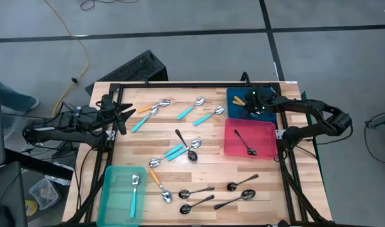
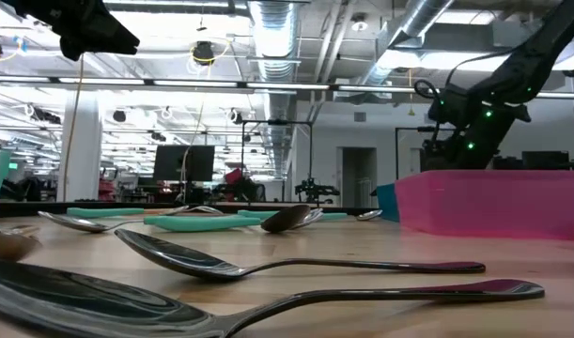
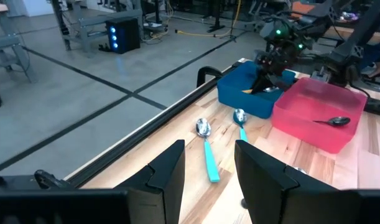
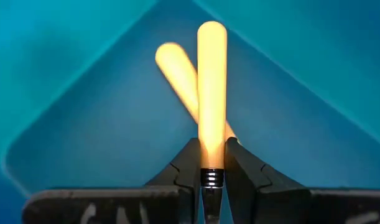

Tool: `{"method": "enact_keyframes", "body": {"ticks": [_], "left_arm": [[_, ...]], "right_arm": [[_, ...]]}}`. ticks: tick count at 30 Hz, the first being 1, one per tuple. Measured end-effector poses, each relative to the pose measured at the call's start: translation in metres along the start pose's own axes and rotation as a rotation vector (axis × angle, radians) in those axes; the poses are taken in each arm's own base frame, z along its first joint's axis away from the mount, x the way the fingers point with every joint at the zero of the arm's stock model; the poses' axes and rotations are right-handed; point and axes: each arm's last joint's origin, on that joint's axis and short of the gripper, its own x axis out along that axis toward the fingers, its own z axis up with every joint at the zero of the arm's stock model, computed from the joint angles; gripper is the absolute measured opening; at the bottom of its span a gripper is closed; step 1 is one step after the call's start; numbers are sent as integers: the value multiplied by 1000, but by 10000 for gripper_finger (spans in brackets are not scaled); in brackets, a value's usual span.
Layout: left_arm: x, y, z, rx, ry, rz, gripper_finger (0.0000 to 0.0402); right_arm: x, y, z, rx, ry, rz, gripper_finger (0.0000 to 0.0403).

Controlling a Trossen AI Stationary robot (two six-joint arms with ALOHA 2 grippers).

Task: Sort silverware by color (type)
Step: Put the yellow spoon into the blue bin

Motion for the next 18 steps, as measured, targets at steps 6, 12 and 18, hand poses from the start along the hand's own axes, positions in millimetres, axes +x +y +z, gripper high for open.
{"method": "enact_keyframes", "body": {"ticks": [6, 12, 18], "left_arm": [[0, 0, 0, -6, -1, 4, 124], [0, 0, 0, -6, -1, 4, 124], [0, 0, 0, -6, -1, 4, 124]], "right_arm": [[2, 0, 0, -3, 2, -1, 76], [2, 0, 0, 3, 3, -6, 99], [2, 0, 0, 16, -2, -13, 133]]}}
